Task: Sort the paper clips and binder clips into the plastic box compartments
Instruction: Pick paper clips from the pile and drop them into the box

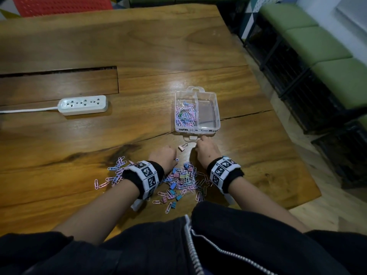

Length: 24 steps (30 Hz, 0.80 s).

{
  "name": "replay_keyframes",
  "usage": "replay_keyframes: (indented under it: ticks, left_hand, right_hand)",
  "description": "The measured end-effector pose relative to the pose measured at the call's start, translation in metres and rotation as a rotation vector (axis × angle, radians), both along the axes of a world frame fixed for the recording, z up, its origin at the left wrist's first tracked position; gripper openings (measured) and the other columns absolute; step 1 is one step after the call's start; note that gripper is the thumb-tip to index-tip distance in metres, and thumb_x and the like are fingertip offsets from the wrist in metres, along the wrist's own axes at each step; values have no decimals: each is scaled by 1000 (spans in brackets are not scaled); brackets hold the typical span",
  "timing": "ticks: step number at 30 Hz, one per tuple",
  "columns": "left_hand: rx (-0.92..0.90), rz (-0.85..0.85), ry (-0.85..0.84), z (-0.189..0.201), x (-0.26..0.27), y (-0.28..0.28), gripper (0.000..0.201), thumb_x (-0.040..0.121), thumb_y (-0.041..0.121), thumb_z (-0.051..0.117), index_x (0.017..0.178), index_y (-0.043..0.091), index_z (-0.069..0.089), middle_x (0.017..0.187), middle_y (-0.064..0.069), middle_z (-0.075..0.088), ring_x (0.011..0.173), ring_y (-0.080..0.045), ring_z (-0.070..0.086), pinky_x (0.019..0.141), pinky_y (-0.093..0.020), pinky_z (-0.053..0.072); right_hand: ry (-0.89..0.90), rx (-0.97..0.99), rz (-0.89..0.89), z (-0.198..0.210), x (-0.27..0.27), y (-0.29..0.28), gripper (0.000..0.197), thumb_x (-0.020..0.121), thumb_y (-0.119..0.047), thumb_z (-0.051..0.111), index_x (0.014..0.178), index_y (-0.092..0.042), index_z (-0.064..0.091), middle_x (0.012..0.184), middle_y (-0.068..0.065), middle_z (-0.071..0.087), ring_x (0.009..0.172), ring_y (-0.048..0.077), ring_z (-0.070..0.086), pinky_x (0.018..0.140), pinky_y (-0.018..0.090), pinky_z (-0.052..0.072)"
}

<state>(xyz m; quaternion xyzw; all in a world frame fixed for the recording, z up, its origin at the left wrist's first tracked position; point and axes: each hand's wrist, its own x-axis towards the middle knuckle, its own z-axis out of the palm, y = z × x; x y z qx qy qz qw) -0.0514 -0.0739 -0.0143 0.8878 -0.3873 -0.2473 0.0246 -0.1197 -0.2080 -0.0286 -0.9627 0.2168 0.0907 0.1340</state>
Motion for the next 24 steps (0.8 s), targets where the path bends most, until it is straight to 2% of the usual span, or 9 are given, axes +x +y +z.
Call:
replay_keyframes:
  ticks: [4, 7, 11, 14, 16, 18, 20, 21, 24]
  left_hand:
    - [44, -137, -91, 2, -5, -2, 17, 94, 12, 42, 101, 7, 57, 103, -11, 62, 95, -26, 60, 80, -34, 53]
    - [2, -62, -11, 5, -3, -3, 18, 93, 14, 44, 98, 6, 59, 93, -8, 62, 86, -23, 60, 74, -29, 52]
    - [-270, 368, 447, 10, 6, 3, 18, 92, 13, 49, 98, 2, 62, 81, -3, 58, 70, -15, 54, 59, -22, 45]
    - [-468, 733, 1021, 13, 6, 10, 25, 93, 8, 33, 77, 7, 53, 58, -1, 47, 38, -7, 39, 34, -15, 29]
    - [-546, 844, 1209, 13, 4, 12, 27, 87, 6, 26, 66, 9, 43, 57, -2, 39, 33, -6, 31, 32, -13, 22]
    - [-537, 849, 1243, 12, -1, 10, 27, 86, 10, 27, 62, 12, 38, 56, -2, 38, 33, -7, 31, 32, -12, 22]
    - [-483, 795, 1208, 13, -6, 5, 30, 90, 16, 29, 62, 13, 39, 57, -1, 39, 33, -7, 32, 33, -11, 23]
    - [-453, 746, 1160, 12, -8, 2, 31, 92, 19, 31, 63, 14, 40, 58, -1, 40, 34, -6, 34, 33, -11, 25]
    - [-359, 507, 849, 10, -13, -5, 24, 92, 20, 47, 68, 16, 45, 63, 1, 43, 45, -8, 41, 37, -16, 34]
  right_hand:
    - [-2, 45, 21, 6, 2, -2, 19, 87, 0, 43, 101, -1, 56, 105, 16, 58, 96, 29, 54, 85, 34, 47]
    - [5, 47, 26, 8, 2, -4, 20, 87, 0, 42, 103, -4, 53, 99, 14, 61, 91, 29, 57, 84, 37, 50]
    - [40, 19, 38, 8, 3, -7, 21, 84, -3, 42, 102, -6, 52, 97, 14, 62, 90, 30, 57, 83, 40, 50]
    - [29, 62, 16, 10, -1, -11, 19, 84, -5, 44, 101, -9, 51, 95, 11, 61, 89, 27, 55, 80, 35, 48]
    - [-8, 117, 1, 11, -4, -13, 18, 84, -6, 45, 100, -8, 52, 95, 12, 61, 89, 27, 56, 82, 36, 47]
    - [-82, 199, -33, 15, -8, -14, 18, 83, -4, 48, 99, -6, 55, 90, 10, 60, 85, 23, 55, 80, 34, 49]
    - [-240, 346, -151, 23, -16, -14, 17, 82, 0, 53, 98, -5, 56, 86, 5, 57, 77, 16, 52, 70, 24, 49]
    - [-334, 446, -240, 28, -21, -13, 17, 81, 2, 54, 97, -4, 56, 85, 3, 56, 75, 15, 52, 69, 22, 49]
    - [-482, 829, -515, 37, -40, -14, 25, 81, 12, 49, 88, -12, 53, 80, -1, 51, 71, 17, 55, 69, 29, 52]
